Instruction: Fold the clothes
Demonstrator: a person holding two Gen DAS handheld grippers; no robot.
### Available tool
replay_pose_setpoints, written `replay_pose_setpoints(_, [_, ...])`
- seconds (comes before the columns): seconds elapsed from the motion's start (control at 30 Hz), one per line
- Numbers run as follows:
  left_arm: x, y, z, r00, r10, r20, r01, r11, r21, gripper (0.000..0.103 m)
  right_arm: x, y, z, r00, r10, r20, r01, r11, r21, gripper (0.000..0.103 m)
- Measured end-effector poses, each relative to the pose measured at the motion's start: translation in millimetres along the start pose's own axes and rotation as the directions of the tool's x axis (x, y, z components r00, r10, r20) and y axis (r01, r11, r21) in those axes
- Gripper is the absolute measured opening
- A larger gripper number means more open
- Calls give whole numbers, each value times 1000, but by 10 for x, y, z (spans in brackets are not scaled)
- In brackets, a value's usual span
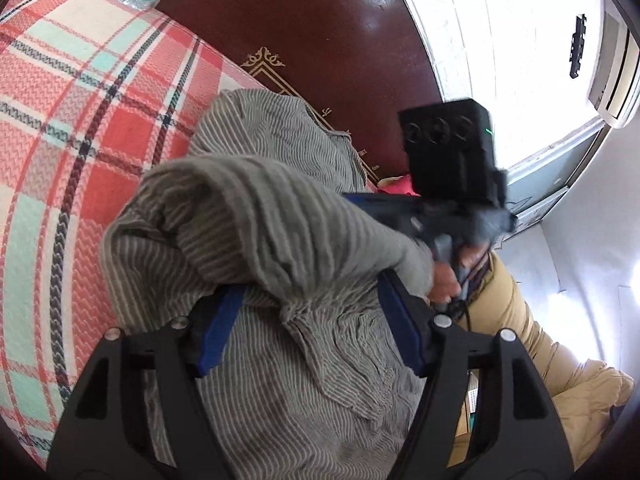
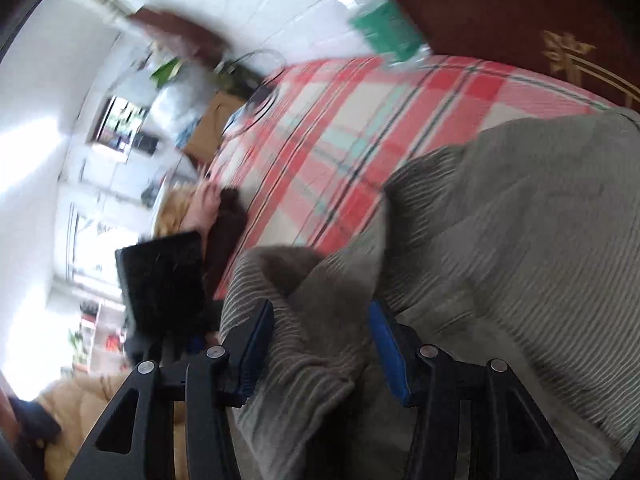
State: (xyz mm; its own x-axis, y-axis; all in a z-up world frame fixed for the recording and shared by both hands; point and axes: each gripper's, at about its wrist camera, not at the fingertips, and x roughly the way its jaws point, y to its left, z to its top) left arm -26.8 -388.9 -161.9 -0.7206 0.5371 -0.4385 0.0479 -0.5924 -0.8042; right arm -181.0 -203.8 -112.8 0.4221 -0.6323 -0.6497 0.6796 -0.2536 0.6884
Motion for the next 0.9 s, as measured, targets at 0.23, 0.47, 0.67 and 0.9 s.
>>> replay_pose_setpoints(0.23, [119,-174,-59,998,-46,-48,51,993,105,51,-140,77,-60,1000,-11,21,12,999,-37,52])
replay_pose_setpoints(0.47, [92,-168,-112,996,-48,-69,55,993,109,50,106,-169,81,999,-42,13,42,999,34,53])
replay_pose_setpoints(0.67, [-64,-136,-302,996,-38,-86,46,995,90,50,473,-204,172,997,-62,-55,63,998,11,13])
replay_pose_setpoints(0.9, [-97,-187,-293,996,-34,-77,42,994,103,50,309,34,454,988,-152,-13,150,984,-98,5])
